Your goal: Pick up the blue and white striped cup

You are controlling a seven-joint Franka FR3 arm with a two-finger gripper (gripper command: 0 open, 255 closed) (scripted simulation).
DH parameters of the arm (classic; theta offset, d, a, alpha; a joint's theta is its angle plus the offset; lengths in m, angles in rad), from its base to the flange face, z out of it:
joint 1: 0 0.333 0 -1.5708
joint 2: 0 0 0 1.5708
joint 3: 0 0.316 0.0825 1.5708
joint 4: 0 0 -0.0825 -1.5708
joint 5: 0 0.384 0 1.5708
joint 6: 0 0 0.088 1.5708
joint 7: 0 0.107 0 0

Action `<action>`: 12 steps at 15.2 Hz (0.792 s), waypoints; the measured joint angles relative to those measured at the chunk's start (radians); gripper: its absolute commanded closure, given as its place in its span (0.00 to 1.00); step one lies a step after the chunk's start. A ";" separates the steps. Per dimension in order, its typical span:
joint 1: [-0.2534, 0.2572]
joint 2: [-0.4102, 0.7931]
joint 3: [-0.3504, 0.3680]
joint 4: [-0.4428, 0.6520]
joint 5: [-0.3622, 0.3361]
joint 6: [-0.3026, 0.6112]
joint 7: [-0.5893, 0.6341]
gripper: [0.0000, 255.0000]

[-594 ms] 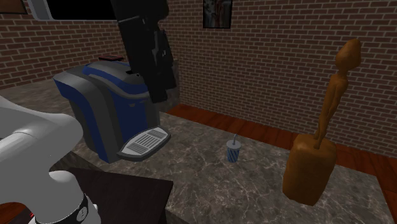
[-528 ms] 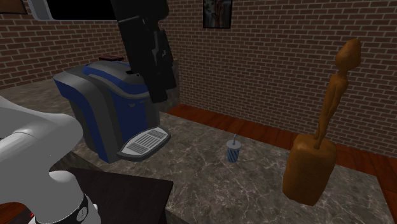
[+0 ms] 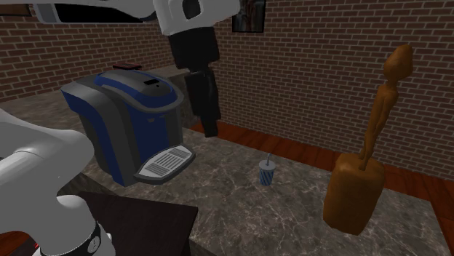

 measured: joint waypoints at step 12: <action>0.021 0.241 0.230 -0.053 0.050 0.268 0.258 0.00</action>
